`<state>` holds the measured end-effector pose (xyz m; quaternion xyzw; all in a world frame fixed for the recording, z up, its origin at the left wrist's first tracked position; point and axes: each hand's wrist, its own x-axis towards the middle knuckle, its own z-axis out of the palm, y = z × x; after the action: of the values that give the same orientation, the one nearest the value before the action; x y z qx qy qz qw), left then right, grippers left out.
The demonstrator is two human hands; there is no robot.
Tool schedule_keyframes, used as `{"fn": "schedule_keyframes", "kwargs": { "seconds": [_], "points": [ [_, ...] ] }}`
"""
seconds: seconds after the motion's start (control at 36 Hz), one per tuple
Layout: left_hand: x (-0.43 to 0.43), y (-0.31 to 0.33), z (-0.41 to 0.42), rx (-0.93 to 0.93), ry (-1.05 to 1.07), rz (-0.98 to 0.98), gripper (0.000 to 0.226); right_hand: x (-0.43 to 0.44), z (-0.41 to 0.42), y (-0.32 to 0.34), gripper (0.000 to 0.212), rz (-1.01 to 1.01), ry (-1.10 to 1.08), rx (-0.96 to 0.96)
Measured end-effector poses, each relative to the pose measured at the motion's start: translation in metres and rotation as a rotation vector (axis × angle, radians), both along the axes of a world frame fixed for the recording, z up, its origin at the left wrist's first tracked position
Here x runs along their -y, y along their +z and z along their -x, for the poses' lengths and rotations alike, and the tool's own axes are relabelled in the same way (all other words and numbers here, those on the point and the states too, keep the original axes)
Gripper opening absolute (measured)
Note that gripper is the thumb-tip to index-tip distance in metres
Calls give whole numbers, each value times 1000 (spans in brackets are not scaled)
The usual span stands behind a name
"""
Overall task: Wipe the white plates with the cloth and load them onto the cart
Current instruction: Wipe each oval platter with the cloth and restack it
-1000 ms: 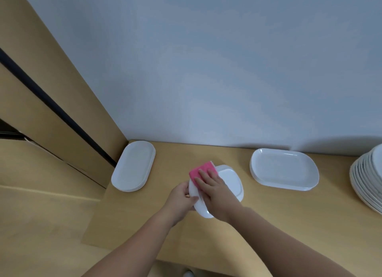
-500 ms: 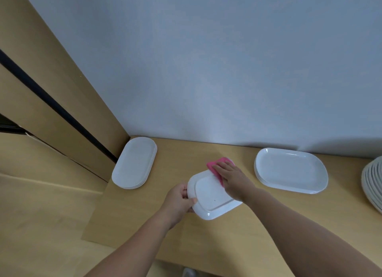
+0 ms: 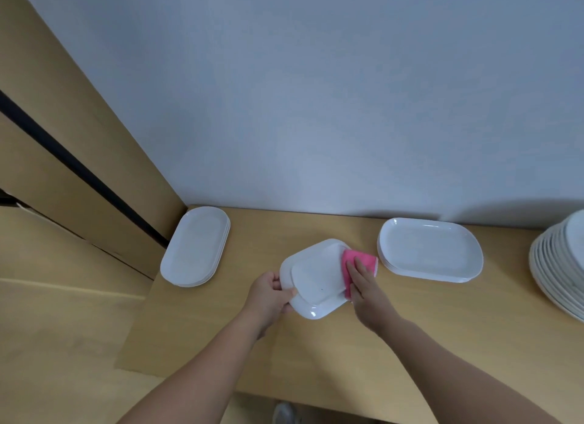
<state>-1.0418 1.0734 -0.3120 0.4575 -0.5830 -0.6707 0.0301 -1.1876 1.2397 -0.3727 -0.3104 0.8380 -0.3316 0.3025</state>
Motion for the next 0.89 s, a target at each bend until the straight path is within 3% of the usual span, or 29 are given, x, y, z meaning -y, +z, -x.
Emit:
{"fn": "schedule_keyframes", "kwargs": {
  "seconds": [0.36,0.53,0.67,0.89],
  "points": [
    [-8,0,4,-36,31,-30,19,12,-37,15,56,-24,239,-292],
    [-10,1,8,-71,35,-77,25,16,-51,28,61,44,345,-227],
    [-9,8,7,-99,8,-121,31,22,-38,48,59,73,246,-132],
    [-14,21,12,-157,-34,-202,52,45,-50,52,78,-64,362,-244]
  ]
}}
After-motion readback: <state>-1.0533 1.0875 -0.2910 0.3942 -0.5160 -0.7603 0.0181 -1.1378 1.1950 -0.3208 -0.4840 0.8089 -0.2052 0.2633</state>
